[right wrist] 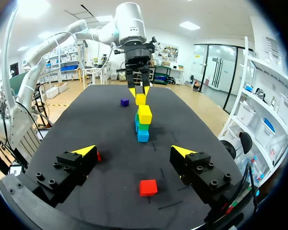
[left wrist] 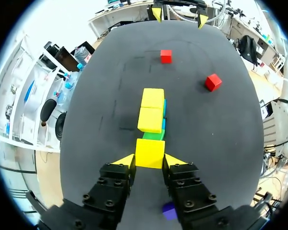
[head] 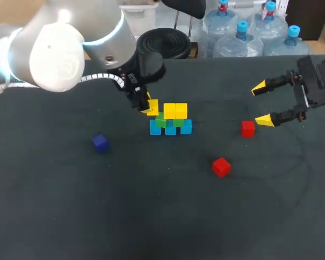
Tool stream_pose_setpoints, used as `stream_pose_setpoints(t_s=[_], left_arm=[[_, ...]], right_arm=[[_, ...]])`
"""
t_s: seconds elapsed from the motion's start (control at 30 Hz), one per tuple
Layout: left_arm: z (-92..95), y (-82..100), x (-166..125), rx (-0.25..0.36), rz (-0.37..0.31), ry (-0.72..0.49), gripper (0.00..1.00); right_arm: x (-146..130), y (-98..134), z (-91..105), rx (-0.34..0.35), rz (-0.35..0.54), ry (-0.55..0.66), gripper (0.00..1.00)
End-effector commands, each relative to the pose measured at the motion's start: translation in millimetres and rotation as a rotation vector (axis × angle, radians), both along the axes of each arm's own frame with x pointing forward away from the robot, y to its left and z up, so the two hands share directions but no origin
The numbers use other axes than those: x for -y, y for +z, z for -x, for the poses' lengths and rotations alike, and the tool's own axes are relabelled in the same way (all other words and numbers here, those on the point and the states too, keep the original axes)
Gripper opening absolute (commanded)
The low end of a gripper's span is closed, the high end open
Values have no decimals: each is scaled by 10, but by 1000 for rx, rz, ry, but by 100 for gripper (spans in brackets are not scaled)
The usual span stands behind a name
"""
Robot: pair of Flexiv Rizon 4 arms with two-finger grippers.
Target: Place the blue cubes, place green cubes on the blue cubes, place the yellow cubes on the green cubes, then place the red cubes on the yellow cubes, and place purple cube on the red cubes.
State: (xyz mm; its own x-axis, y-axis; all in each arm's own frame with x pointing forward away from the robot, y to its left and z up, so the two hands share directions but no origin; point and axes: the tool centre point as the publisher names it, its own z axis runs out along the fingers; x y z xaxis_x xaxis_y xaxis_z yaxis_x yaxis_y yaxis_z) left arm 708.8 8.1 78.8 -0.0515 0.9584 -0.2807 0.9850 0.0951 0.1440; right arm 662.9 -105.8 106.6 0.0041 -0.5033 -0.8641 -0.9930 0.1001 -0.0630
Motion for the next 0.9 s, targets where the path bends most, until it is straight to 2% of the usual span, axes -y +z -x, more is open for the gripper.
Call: stream_pose_setpoints(t_s=[0.03,0.9], left_arm=[[-6,-4,11,-1,-11,3,0],[-79,-94,26,0,-28,16,0]], right_arm=[[-4,-4,1,2,-1,0,100],[-4,-4,1,2,-1,0,100]])
